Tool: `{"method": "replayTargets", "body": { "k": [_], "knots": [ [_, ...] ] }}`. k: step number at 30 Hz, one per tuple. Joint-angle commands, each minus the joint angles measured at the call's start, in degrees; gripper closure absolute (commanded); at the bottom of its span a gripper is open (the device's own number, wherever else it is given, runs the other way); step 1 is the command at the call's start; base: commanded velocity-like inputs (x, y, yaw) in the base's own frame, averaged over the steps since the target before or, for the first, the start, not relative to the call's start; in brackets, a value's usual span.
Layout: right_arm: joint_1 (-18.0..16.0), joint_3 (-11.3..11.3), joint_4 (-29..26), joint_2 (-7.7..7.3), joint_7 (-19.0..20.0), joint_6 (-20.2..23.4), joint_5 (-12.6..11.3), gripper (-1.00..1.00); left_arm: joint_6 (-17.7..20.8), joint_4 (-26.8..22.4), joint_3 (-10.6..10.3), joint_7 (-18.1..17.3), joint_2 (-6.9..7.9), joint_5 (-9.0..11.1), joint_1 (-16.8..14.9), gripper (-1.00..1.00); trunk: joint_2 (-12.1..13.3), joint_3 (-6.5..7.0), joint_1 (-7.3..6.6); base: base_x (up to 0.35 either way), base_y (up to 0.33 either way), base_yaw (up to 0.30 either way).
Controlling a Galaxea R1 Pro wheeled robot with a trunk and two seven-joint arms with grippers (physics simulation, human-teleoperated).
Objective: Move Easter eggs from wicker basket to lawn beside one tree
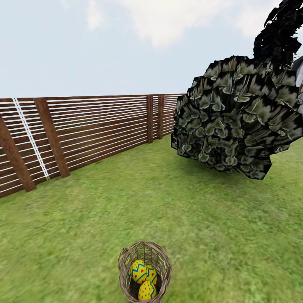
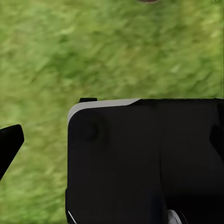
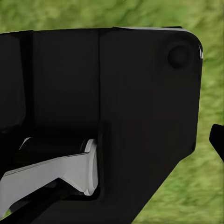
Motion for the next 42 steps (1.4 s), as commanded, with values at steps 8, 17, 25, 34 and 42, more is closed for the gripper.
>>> {"method": "replayTargets", "body": {
  "k": [8,17,25,34,42],
  "knots": [
    [0.0,-0.1,-0.1,0.02,0.0,-0.2,0.0,-1.00,-0.2,0.0,0.0,0.0,-0.03,0.0,0.0,-1.00,-0.1,-0.12,0.03,0.000,0.000,0.000],
    [0.0,-0.1,-0.1,0.01,0.0,-0.1,0.0,-1.00,-0.1,0.0,0.0,0.0,-0.03,-0.1,0.0,-1.00,-0.1,-0.12,0.03,0.000,0.000,0.000],
    [0.0,-0.4,-1.0,0.08,-0.3,-1.9,-0.2,-1.00,0.2,0.0,0.0,0.0,0.04,0.0,0.0,-1.00,-0.1,-0.12,0.03,0.000,0.000,0.000],
    [0.1,-1.7,-2.5,1.22,-0.6,-12.4,-0.1,-1.00,0.3,-0.5,-0.2,-0.2,0.46,0.1,-0.1,-1.00,-0.1,-0.12,0.03,0.000,0.000,0.000],
    [6.0,-1.9,-23.7,2.64,-0.5,-12.4,-0.8,-1.00,7.0,-14.8,0.0,-0.4,0.67,0.4,0.2,-1.00,-0.1,-0.12,0.03,0.000,0.000,0.000]
  ]
}}
